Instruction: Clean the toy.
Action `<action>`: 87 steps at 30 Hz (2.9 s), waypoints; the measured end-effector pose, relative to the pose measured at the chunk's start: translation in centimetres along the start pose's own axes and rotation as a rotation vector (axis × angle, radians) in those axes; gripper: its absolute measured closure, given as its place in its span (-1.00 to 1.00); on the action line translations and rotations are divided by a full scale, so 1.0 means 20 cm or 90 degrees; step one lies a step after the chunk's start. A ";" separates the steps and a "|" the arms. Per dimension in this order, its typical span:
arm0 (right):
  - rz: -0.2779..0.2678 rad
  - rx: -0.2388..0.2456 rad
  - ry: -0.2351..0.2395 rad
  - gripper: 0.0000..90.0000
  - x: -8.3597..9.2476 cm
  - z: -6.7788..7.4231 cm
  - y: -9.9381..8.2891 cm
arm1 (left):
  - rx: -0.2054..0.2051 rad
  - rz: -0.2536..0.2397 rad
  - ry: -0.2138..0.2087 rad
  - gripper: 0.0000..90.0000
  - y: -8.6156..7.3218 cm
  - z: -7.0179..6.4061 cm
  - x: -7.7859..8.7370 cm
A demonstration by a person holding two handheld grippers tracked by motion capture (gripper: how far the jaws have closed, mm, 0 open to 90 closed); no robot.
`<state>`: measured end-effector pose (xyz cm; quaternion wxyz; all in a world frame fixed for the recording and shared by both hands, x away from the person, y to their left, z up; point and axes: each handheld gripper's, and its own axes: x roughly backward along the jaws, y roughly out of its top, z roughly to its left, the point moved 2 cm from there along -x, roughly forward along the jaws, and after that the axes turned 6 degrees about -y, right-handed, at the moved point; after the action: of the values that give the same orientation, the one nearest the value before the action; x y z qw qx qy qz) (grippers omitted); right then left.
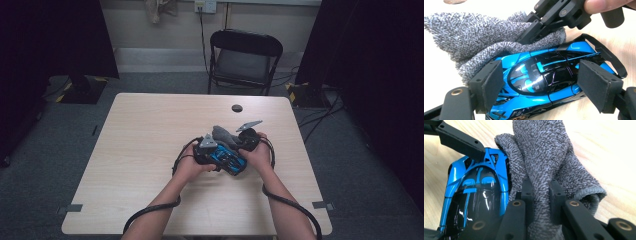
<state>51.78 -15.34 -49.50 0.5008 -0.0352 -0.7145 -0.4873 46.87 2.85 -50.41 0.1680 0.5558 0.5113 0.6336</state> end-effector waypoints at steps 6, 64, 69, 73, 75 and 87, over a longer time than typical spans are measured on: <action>0.000 0.000 0.002 0.75 0.02 0.00 -0.02 | 0.001 -0.002 0.000 -0.54 0.00 0.00 0.00; -0.008 -0.042 0.021 0.75 0.22 -0.07 -0.25 | 0.000 0.005 0.001 -0.53 0.00 0.00 0.00; -0.003 -0.038 0.021 0.75 0.25 -0.07 -0.28 | 0.001 0.006 0.002 -0.53 0.00 0.00 0.00; 0.001 -0.036 0.025 0.75 0.27 -0.08 -0.30 | 0.001 0.005 0.004 -0.53 0.00 0.00 0.00; 0.001 -0.037 0.025 0.75 0.28 -0.08 -0.31 | 0.001 0.005 0.004 -0.53 0.00 0.00 0.00; -0.003 -0.031 0.035 0.75 0.32 -0.07 -0.36 | 0.002 0.014 0.009 -0.50 0.00 0.00 0.01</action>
<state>45.60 -22.90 -49.35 0.5180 -0.0321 -0.6884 -0.5066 46.80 3.02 -50.22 0.1564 0.5572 0.5075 0.6384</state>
